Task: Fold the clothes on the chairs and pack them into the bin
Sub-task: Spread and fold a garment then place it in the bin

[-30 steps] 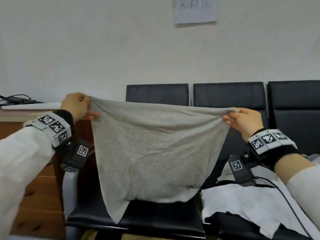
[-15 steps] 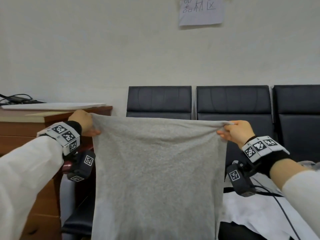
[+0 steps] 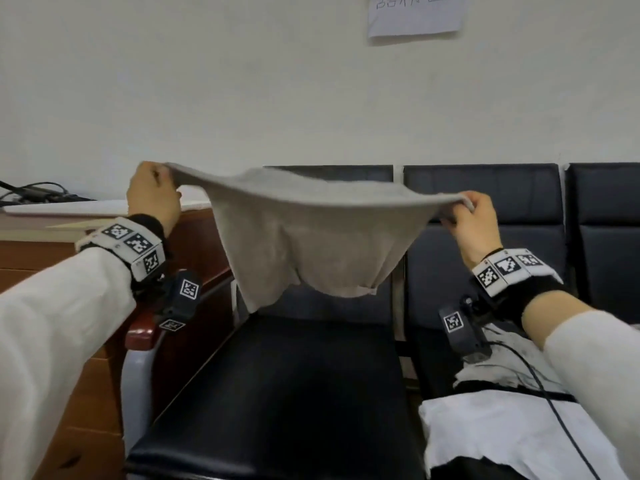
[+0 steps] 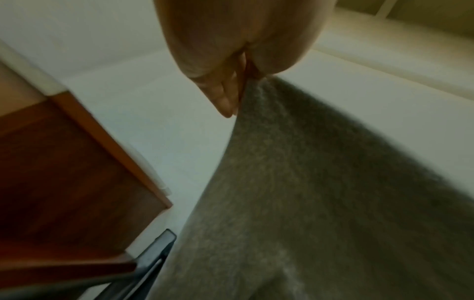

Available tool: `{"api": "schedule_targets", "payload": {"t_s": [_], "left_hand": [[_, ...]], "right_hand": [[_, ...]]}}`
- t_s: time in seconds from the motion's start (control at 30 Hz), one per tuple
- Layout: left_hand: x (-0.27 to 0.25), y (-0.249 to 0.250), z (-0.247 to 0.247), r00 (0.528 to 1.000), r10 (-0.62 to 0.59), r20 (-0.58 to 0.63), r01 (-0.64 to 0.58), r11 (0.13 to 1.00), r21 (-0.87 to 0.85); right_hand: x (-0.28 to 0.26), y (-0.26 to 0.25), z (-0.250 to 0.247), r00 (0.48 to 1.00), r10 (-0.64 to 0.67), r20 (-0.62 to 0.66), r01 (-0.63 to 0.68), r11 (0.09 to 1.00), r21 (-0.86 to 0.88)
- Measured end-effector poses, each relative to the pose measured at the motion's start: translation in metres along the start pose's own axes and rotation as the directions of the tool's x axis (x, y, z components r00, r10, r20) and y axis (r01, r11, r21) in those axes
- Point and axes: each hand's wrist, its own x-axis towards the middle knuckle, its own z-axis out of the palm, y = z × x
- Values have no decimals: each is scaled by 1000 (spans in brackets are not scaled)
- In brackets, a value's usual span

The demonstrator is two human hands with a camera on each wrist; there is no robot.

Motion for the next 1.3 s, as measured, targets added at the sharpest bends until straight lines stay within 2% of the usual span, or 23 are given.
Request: {"api": "schedule_targets", "payload": {"t_s": [0.1,0.13,0.2,0.23,0.27,0.33,0.43,0.47,0.5,0.53,0.6,0.67,0.77,0.87,0.93,1.03,1.1,1.13,1.2,1.3], "left_hand": [[-30,-36,-17,992,13,129,-40,978,206],[-44,-51,-22,980,11,198,-53,977,208],[-80,-78,-33,926,-107,362,53,986,155],[-97,-93,-41,860,-227,456,170,972,162],[-114,-108,-47,771,-346,534,290,938,189],[-139,-131,-58,578,-546,606,441,834,332],[-166,-144,-73,301,-700,647,487,696,527],[-171,-144,-76,237,-722,650,476,670,570],[-175,-142,-79,196,-738,646,455,652,606],[-177,-142,-81,173,-748,641,449,639,624],[-177,-143,-84,153,-748,645,463,631,622],[-175,-144,-85,161,-754,637,491,621,611],[-173,-144,-84,175,-762,624,527,608,594],[-171,-143,-79,217,-748,627,551,624,554],[-166,-144,-71,298,-734,611,577,648,497],[-149,-151,-48,510,-692,511,578,715,393],[-137,-156,-27,629,-652,424,537,758,370],[-131,-159,-18,677,-627,385,498,776,388],[-118,-168,2,732,-587,345,410,785,465],[-103,-183,29,741,-590,321,349,747,566]], "right_hand": [[-44,30,-8,998,42,43,-37,993,-108],[-61,39,-11,993,88,77,-76,986,-146],[-98,62,-19,944,280,175,-246,949,-197],[-117,73,-23,893,387,230,-333,911,-244],[-133,82,-30,821,494,286,-405,858,-316],[-155,102,-43,634,667,391,-479,736,-478],[-174,119,-58,311,829,465,-468,559,-684],[-177,120,-61,236,855,462,-463,517,-720],[-178,119,-64,196,871,451,-465,487,-740],[-179,116,-66,183,885,428,-472,462,-751],[-179,108,-67,173,903,394,-508,424,-750],[-178,102,-67,148,899,411,-546,421,-724],[-174,100,-65,140,887,441,-586,433,-685],[-171,99,-62,147,866,478,-644,450,-618],[-169,101,-58,206,846,493,-709,476,-521],[-156,117,-45,373,820,435,-798,523,-301],[-143,129,-32,474,807,353,-797,563,-217],[-137,134,-26,508,801,315,-791,579,-198],[-124,148,-12,540,804,250,-794,585,-166],[-105,170,7,532,825,191,-804,563,-190]]}}
